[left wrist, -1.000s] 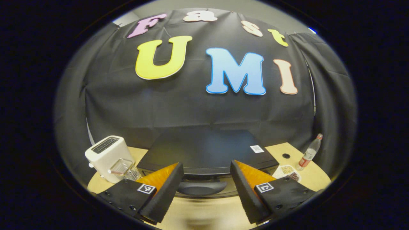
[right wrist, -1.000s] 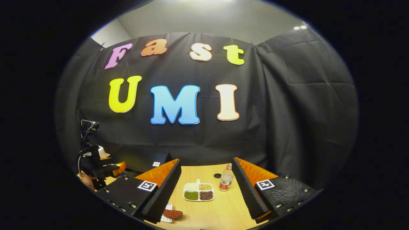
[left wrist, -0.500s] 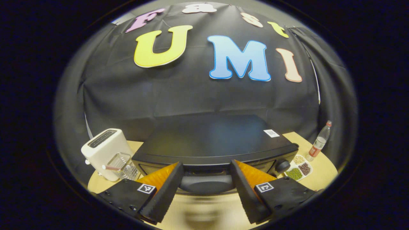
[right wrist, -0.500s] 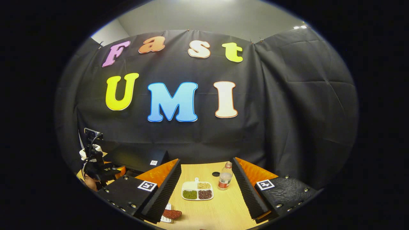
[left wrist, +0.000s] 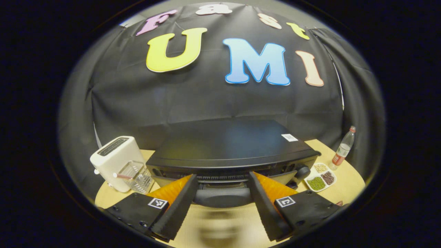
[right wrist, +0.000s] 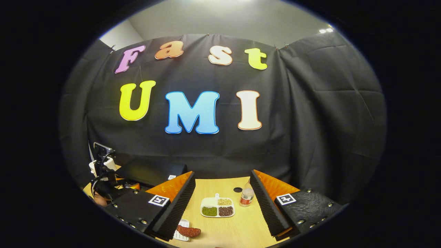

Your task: Open the electric oven with the left hand, put the food in, and close the electric oven.

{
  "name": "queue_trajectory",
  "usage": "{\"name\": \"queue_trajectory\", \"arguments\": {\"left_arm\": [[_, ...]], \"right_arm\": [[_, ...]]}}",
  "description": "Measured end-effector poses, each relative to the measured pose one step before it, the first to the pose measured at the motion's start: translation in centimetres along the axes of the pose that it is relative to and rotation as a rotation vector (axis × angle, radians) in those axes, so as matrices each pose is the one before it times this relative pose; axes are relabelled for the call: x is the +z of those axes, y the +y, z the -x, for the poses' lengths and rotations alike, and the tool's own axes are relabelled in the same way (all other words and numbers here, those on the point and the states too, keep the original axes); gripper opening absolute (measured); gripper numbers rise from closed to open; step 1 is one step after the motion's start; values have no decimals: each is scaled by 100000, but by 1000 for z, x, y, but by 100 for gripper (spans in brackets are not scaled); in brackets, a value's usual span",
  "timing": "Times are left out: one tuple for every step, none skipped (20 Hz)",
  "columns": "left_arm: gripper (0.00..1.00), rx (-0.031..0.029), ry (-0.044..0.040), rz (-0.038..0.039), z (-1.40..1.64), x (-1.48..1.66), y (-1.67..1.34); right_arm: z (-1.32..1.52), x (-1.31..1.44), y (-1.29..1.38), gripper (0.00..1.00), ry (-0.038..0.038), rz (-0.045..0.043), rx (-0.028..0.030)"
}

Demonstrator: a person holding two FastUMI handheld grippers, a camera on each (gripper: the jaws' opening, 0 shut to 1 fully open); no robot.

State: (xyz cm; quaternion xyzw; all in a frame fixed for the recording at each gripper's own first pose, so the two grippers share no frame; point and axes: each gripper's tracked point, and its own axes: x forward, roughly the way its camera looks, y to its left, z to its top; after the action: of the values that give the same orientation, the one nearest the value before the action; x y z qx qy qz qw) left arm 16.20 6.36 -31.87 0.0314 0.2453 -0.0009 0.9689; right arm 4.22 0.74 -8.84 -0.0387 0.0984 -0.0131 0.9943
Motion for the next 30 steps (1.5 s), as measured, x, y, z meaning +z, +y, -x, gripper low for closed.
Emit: {"name": "queue_trajectory", "arguments": {"left_arm": [[98, -179, 136, -87, 368, -376, -7], [98, -45, 603, 175, 277, -325, -76], [98, -26, 426, 64, 432, -333, 4], [98, 2, 382, -20, 294, -275, -47], [98, -69, 475, 87, 241, -376, -51], [98, -112, 535, 170, 246, -281, -10], [98, -137, 540, 278, 327, -378, 10], [100, -139, 405, 262, 249, -372, -40], [100, -148, 384, 191, 198, -326, -52], [98, -183, 292, -22, 225, -261, -40], [98, -164, 419, 76, 263, -496, -23], [98, -179, 249, 81, 219, -350, -24], [98, -225, 442, 85, 172, -342, -36], [98, -220, 193, 172, 233, -426, -27], [98, -234, 267, -256, 214, -299, -35], [98, -150, 359, -228, 127, -413, -83], [98, -86, 493, -133, 110, -399, -69], [98, -147, 766, -273, 208, -529, 15], [98, -60, 828, -428, 254, -445, -58], [98, -122, 798, -706, 145, -555, -57], [98, -48, 587, -990, 115, -499, -43], [98, 26, 425, -1262, 89, -637, -25], [98, 194, 421, -744, 149, -562, -44], [100, 137, 558, -205, 161, -660, -53], [100, 50, 1197, -75, -35, -644, -133], [98, -75, 1798, 55, 20, -921, -69], [100, -249, 2047, 206, 1, -828, -98], [98, -337, 2163, 267, -11, -947, -28], [98, -292, 1822, 445, -211, -812, -97], [98, -278, 1483, -47, -154, -605, -18]], "right_arm": [[36, 46, 178, 97, 37, 328, 507], [31, -10, 167, 97, -16, 335, 608], [91, 107, 176, 97, -151, 248, 544], [105, -13, 104, 97, -82, 203, 237], [46, 147, 150, 97, -113, -65, 410], [14, -1, 159, 97, -26, -89, 312], [97, 73, 121, 97, -74, -7, 310], [159, -133, 140, 97, 103, 188, 200], [169, 14, 72, 97, 72, 168, 306], [156, -84, 96, 97, 111, 147, 208], [108, -111, 99, 97, 133, 187, 247], [74, -126, 133, 97, 331, 47, 513], [102, -131, 256, 97, 452, -337, 1053], [156, -65, 258, 97, 267, -323, 689], [132, 18, 154, 97, -7, -111, 612], [83, -143, 210, 97, 69, 236, 445], [78, -75, 103, 97, 217, 456, 287], [18, -206, 111, 97, 230, 338, 149], [86, -76, 75, 97, 167, 29, 134], [250, -68, 128, 97, 146, -238, 225], [186, -10, 188, 97, 165, -383, 574], [137, -59, 276, 98, 147, -304, 774], [169, 26, 124, 97, -80, 5, 539], [214, 54, 28, 97, -356, 387, 419], [130, 120, 65, 97, -307, 685, 213], [162, -91, -12, 97, -71, 714, 84], [80, 24, 16, 97, 166, 438, 110], [63, -54, -12, 97, 114, 153, 117], [87, 9, -42, 97, 92, 83, -14], [136, -105, -12, 98, -17, 131, -47]]}}
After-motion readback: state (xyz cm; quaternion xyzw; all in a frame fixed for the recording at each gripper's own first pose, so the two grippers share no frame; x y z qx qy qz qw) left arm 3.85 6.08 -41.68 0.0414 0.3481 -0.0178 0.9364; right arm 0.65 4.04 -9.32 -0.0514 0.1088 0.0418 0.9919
